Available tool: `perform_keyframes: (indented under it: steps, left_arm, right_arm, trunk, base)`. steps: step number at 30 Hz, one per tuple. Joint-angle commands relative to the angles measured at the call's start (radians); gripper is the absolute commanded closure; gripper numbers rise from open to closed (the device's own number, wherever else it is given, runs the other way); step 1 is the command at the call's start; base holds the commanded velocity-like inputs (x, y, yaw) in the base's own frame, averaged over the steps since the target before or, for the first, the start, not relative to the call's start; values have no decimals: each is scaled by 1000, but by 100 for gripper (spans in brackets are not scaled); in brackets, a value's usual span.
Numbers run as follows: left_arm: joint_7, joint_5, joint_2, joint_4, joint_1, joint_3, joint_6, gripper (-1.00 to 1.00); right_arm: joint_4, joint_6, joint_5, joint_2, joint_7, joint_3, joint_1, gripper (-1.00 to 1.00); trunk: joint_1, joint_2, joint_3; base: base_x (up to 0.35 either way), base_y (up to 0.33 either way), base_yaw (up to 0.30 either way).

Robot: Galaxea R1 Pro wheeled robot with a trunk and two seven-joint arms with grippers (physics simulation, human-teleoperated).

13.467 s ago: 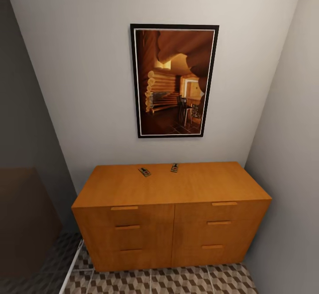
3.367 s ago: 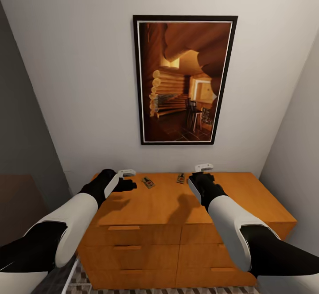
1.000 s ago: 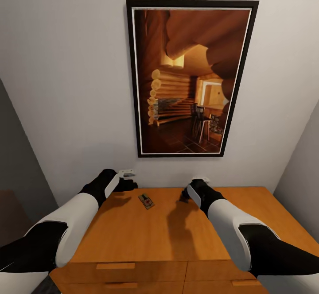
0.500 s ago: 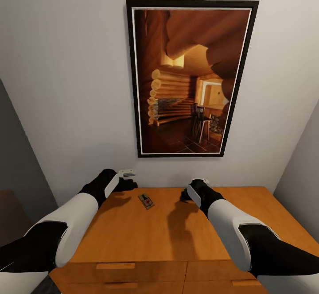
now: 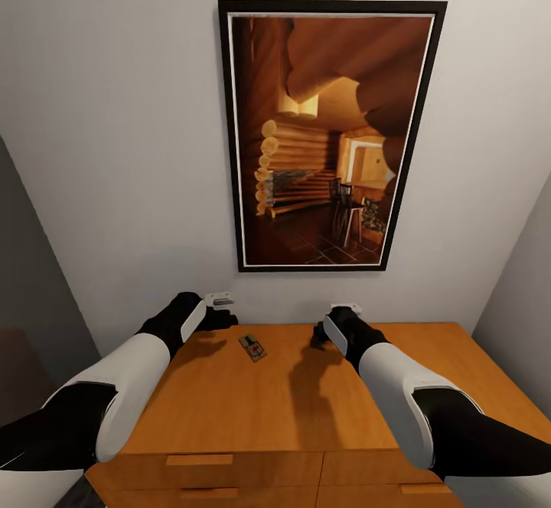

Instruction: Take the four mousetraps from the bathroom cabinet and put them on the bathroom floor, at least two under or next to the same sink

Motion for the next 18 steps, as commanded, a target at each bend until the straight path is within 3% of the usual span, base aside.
perform_keyframes:
  steps: [1, 18]
  left_arm:
    - [1, 6, 1, -1, -1, -7, 4, -100]
    - [3, 6, 0, -1, -1, -6, 7, -100]
  right_arm:
    - [-3, 4, -4, 1, -5, -3, -1, -100]
    - [-44, 8, -2, 1, -13, -3, -1, -100]
  trunk:
    - [1, -2, -2]
    - [1, -2, -2]
  base:
    - [0, 0, 0]
    - [0, 0, 10]
